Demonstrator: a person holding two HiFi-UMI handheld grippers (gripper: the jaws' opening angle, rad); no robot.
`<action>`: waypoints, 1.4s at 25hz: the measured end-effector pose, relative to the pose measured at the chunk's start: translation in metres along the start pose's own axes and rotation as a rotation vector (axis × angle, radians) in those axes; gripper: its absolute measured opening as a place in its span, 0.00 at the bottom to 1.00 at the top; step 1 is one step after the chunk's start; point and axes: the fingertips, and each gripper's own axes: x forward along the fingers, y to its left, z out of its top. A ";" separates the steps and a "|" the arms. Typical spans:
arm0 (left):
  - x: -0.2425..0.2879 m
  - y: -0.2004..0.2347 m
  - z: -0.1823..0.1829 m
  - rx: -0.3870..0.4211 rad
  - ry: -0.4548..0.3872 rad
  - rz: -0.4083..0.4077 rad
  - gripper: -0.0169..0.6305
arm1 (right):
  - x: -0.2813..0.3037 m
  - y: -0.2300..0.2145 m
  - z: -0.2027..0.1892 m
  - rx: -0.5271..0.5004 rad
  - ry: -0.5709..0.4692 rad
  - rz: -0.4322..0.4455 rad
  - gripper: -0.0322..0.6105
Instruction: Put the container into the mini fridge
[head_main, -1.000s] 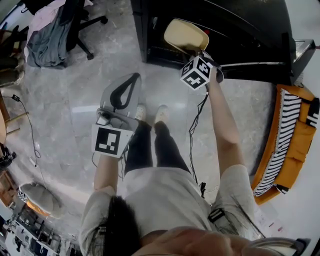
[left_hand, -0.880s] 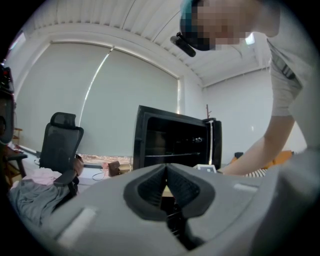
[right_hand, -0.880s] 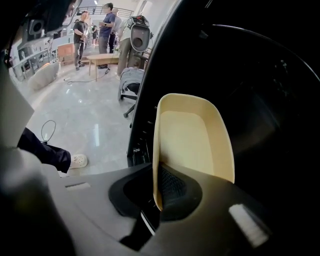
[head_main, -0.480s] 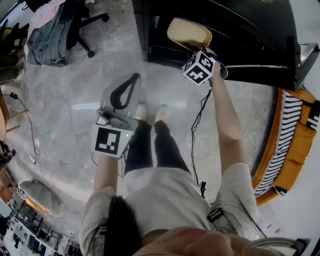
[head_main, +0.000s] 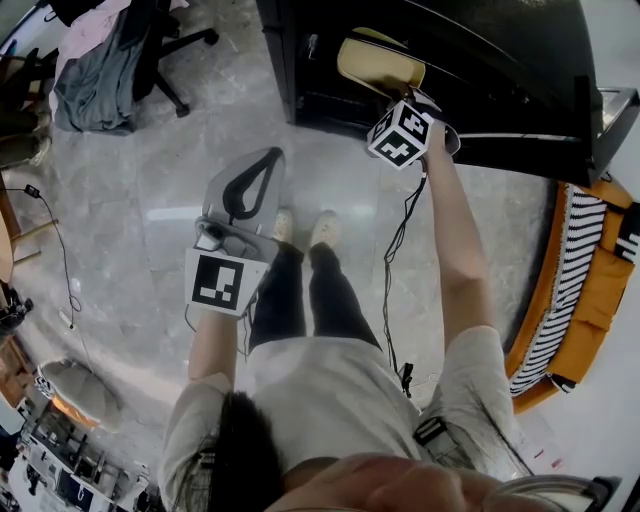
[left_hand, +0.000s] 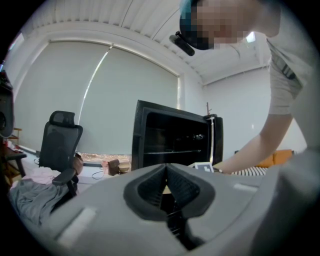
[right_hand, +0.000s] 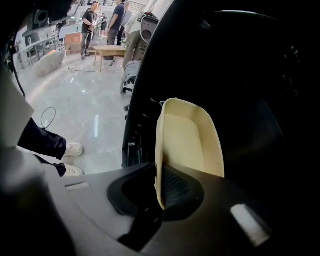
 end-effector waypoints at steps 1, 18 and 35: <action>0.001 0.000 -0.001 0.000 0.001 -0.001 0.03 | 0.000 -0.002 0.000 -0.006 -0.001 -0.006 0.10; 0.014 0.007 -0.003 -0.011 0.009 0.020 0.03 | -0.019 -0.023 0.016 -0.021 -0.107 -0.133 0.14; 0.024 0.011 -0.003 -0.016 0.014 0.062 0.03 | -0.002 -0.060 0.012 -0.068 -0.078 -0.228 0.09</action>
